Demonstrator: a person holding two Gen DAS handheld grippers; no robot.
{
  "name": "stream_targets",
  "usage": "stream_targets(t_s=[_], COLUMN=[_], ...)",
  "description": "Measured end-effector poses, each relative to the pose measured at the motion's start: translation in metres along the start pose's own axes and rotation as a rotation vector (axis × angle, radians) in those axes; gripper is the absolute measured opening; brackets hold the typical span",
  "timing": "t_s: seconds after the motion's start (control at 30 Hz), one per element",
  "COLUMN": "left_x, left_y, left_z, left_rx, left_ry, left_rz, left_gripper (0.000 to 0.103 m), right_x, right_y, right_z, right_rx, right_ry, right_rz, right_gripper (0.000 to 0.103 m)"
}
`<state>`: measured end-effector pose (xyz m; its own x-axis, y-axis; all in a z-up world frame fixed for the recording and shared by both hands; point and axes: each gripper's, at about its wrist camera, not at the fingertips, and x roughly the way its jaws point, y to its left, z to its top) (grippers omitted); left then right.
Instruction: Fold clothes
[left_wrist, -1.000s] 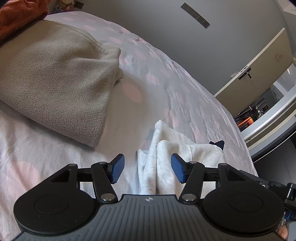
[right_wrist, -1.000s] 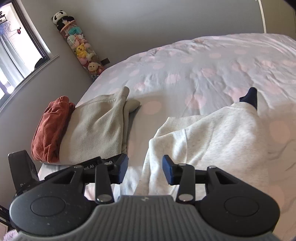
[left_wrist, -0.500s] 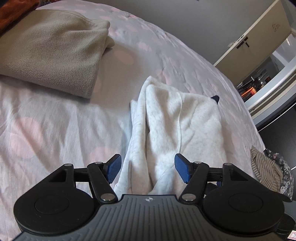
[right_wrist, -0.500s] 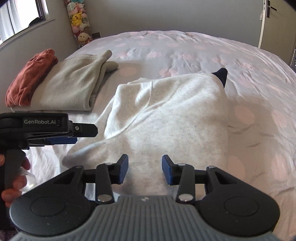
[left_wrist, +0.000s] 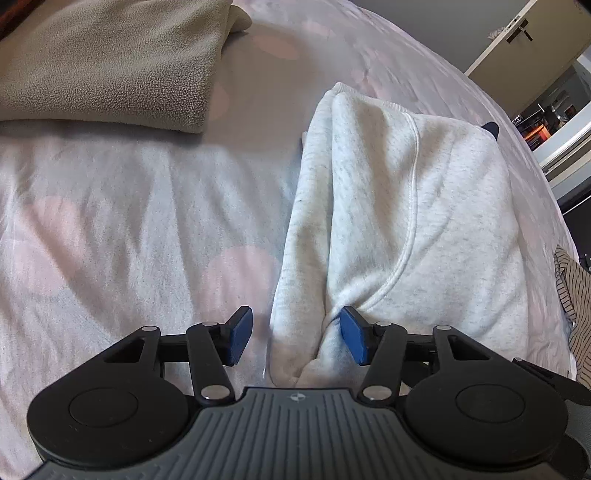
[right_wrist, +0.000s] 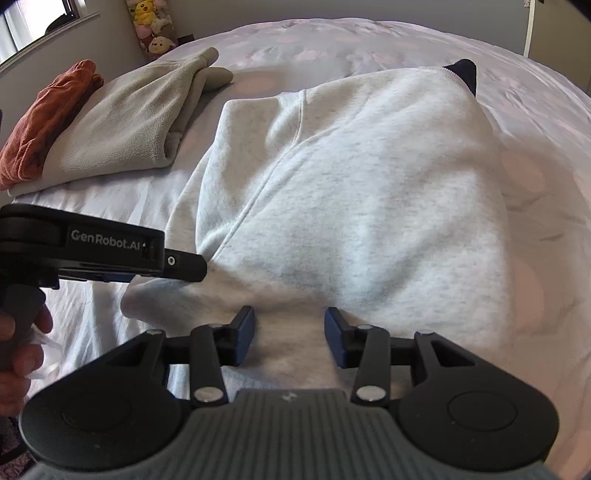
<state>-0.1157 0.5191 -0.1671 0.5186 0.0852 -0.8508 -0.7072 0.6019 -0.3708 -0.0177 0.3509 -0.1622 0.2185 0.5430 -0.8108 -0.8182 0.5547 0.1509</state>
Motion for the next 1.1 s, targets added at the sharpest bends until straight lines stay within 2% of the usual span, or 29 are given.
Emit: stream_targets(t_s=[0.1, 0.23, 0.33, 0.4, 0.47, 0.57, 0.7, 0.77, 0.83, 0.87, 0.9, 0.93, 1.07, 1.1], left_x=[-0.008, -0.041, -0.055, -0.056, -0.053, -0.046, -0.034, -0.03, -0.025, -0.022, -0.019, -0.017, -0.012, -0.011], left_y=[0.008, 0.025, 0.036, 0.029, 0.018, 0.005, 0.006, 0.009, 0.011, 0.012, 0.012, 0.011, 0.004, 0.003], left_z=[-0.001, -0.006, -0.008, -0.008, -0.008, -0.008, -0.01, -0.011, -0.012, -0.012, -0.012, -0.011, -0.009, -0.009], left_rx=[-0.053, -0.178, -0.24, -0.206, -0.155, -0.099, -0.105, -0.112, -0.124, -0.131, -0.136, -0.136, -0.1, -0.091], left_ry=[-0.023, -0.143, -0.182, -0.16, -0.125, -0.065, -0.003, 0.008, 0.018, 0.02, 0.021, 0.018, -0.005, -0.003], left_rz=[-0.029, -0.042, -0.14, -0.161, -0.135, -0.074, -0.035, -0.042, -0.057, -0.059, -0.056, -0.05, 0.007, 0.047], left_gripper=[0.05, 0.052, 0.058, 0.062, 0.065, 0.065, 0.065, 0.054, 0.044, 0.043, 0.039, 0.035, 0.024, 0.016], right_x=[-0.022, -0.062, -0.083, -0.089, -0.094, -0.095, -0.087, -0.079, -0.066, -0.062, -0.057, -0.052, -0.048, -0.048], right_y=[-0.014, -0.043, -0.074, -0.095, -0.112, -0.113, -0.099, -0.093, -0.097, -0.1, -0.104, -0.108, -0.115, -0.117], right_z=[-0.001, -0.014, -0.028, -0.039, -0.052, -0.068, -0.076, -0.073, -0.072, -0.071, -0.07, -0.07, -0.073, -0.073], right_rx=[0.045, 0.086, 0.134, 0.194, 0.237, 0.179, 0.066, 0.021, 0.042, 0.062, 0.082, 0.103, 0.148, 0.16], right_ry=[-0.044, -0.14, -0.173, -0.175, -0.173, -0.15, -0.115, -0.1, -0.064, -0.05, -0.036, -0.022, 0.0, 0.003], right_rz=[0.041, 0.028, -0.03, -0.045, -0.043, -0.064, -0.058, -0.1, -0.101, -0.095, -0.09, -0.084, -0.132, -0.141], right_gripper=[0.044, 0.046, 0.047, 0.047, 0.049, 0.051, 0.051, 0.051, 0.046, 0.044, 0.029, 0.008, 0.0, 0.0])
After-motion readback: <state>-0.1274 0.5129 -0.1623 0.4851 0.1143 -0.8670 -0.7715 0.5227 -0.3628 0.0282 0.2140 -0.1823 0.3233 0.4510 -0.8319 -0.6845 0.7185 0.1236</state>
